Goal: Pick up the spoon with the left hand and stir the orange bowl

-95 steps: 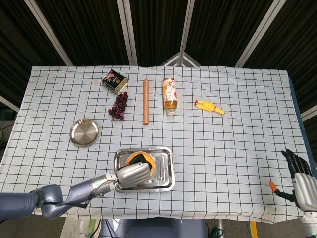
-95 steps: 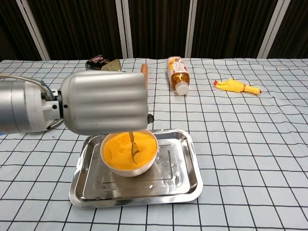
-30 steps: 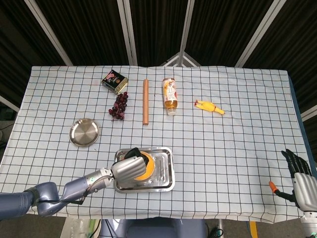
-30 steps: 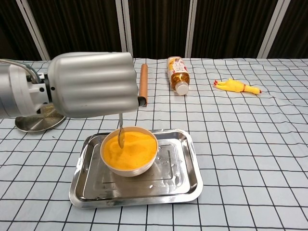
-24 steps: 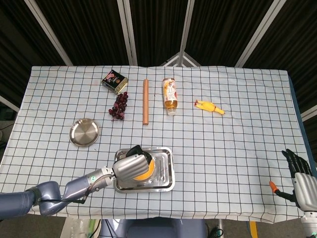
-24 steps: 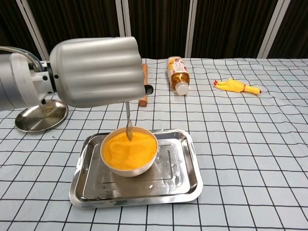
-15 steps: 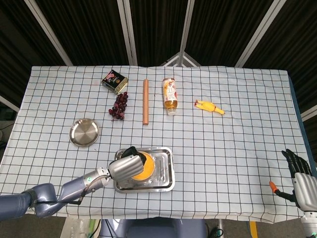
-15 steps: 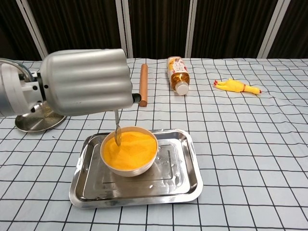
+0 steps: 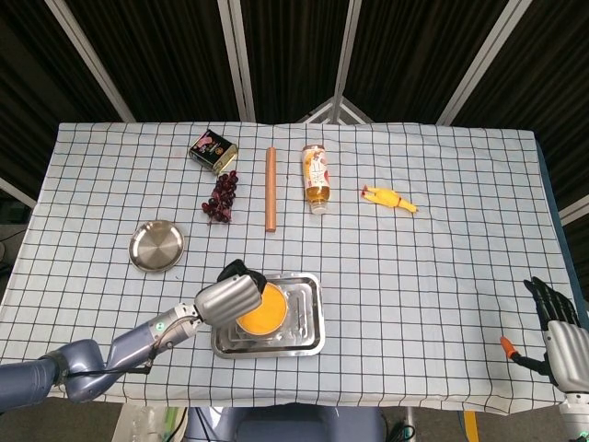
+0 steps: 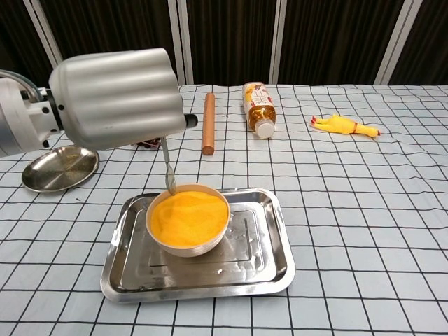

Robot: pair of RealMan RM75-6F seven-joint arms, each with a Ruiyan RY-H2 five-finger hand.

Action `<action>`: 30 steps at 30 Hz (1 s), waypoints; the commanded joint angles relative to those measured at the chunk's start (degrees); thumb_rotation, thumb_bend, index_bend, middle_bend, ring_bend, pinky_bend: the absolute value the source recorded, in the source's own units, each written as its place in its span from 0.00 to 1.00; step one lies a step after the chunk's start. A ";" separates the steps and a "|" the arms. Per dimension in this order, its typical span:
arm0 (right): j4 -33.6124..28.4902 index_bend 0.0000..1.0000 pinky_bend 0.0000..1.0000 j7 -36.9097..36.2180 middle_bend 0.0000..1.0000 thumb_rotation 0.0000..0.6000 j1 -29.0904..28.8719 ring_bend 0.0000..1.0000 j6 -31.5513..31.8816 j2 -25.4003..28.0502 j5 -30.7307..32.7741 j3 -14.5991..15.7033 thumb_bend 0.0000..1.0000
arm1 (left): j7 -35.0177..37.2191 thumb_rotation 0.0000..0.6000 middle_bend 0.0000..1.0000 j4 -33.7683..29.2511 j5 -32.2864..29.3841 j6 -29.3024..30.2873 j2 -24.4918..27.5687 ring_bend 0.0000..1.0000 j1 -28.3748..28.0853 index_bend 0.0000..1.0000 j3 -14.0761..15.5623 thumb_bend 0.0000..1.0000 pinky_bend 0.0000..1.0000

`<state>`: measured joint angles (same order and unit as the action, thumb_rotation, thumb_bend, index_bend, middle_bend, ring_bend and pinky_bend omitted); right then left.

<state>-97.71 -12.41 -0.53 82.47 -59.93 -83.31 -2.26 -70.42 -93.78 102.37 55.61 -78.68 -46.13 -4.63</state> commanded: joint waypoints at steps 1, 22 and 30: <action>-0.05 0.00 0.00 0.08 0.00 1.00 0.01 0.00 0.03 -0.02 -0.06 0.03 0.34 | 1.37 1.00 1.00 0.67 -0.95 2.86 0.42 1.00 0.99 0.81 -1.00 0.57 1.00; -0.29 0.00 0.00 0.03 0.00 1.00 0.33 0.00 0.29 0.05 -0.03 0.16 0.34 | 8.27 1.00 1.00 13.37 -10.30 14.99 3.64 1.00 12.13 0.81 -1.54 0.57 1.00; -0.35 0.00 0.00 -0.25 0.00 1.00 0.34 0.00 0.26 0.08 0.07 0.09 0.34 | 12.92 1.00 1.00 23.84 -13.34 14.73 -0.76 1.00 13.50 0.81 -1.01 0.57 1.00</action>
<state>-98.07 -12.66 -0.19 82.72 -59.85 -83.25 -2.18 -58.85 -72.33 90.02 70.47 -77.82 -33.11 -5.93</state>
